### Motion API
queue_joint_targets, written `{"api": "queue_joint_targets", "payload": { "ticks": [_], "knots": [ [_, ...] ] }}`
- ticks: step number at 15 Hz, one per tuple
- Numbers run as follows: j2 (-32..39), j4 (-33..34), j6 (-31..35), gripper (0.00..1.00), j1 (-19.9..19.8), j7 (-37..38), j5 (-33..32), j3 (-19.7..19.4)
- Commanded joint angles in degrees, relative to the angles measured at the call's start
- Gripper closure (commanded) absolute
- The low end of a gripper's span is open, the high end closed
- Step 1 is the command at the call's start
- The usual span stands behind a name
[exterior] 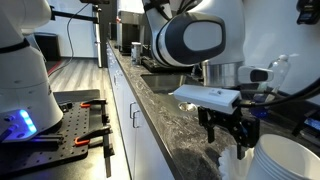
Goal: Move the white object to the left then to the right
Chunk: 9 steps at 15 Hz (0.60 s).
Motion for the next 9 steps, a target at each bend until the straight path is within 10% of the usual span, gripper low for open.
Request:
{"api": "queue_joint_targets", "payload": {
  "ticks": [1, 9],
  "knots": [
    [-3.4, -3.3, 2.7, 0.00, 1.2, -1.5, -1.2, -1.4],
    [-9.1, -7.6, 3.0, 0.00, 1.7, -4.5, -0.7, -0.1]
  ]
}}
